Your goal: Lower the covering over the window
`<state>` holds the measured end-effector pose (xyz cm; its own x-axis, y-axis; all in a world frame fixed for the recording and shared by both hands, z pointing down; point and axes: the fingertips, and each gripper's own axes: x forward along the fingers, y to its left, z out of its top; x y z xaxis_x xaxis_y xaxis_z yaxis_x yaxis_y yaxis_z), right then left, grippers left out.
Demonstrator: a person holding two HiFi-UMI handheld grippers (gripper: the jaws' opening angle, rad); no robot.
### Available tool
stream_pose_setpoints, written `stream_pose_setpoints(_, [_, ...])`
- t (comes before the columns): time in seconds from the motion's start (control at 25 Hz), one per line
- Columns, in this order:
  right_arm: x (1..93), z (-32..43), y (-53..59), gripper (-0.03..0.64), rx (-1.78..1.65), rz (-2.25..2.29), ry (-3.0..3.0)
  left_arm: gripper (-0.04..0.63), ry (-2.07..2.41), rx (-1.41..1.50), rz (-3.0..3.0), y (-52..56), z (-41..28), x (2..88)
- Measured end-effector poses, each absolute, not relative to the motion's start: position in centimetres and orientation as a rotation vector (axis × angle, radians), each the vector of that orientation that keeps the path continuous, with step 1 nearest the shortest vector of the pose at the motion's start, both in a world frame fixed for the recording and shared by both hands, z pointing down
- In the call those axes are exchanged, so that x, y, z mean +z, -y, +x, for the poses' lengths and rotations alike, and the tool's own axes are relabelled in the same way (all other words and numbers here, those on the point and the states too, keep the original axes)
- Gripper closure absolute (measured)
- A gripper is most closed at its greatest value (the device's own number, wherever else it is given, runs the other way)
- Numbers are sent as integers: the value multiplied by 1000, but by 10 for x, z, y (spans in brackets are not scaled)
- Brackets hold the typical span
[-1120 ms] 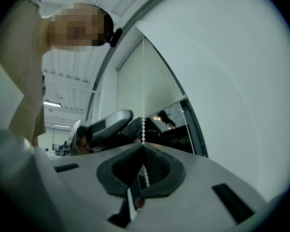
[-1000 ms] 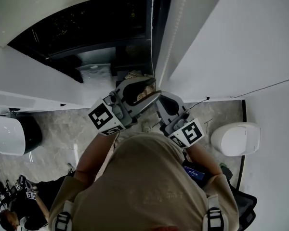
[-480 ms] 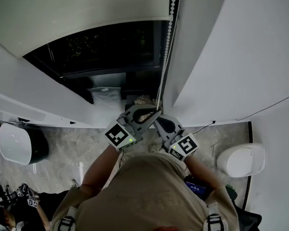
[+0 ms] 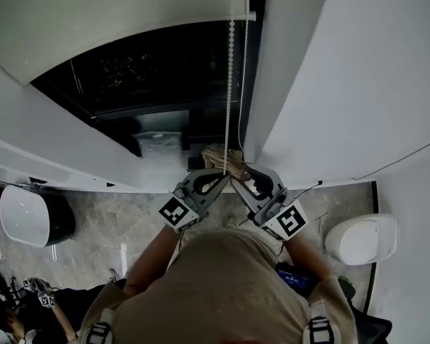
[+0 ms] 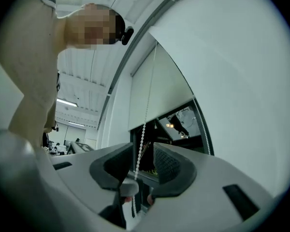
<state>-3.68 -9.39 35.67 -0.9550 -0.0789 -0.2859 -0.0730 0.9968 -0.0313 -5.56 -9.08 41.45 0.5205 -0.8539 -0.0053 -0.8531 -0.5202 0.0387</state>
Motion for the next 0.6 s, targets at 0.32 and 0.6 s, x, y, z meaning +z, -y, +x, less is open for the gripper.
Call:
stream_pose_setpoints(0.32, [354, -53, 85, 607, 22, -170, -2910, 574, 1428, -97, 2682, 76, -40, 425])
stream_pose_setpoints(0.6, [393, -40, 93, 611, -260, -176, -2943, 574, 1300, -144, 2679, 64, -37, 424])
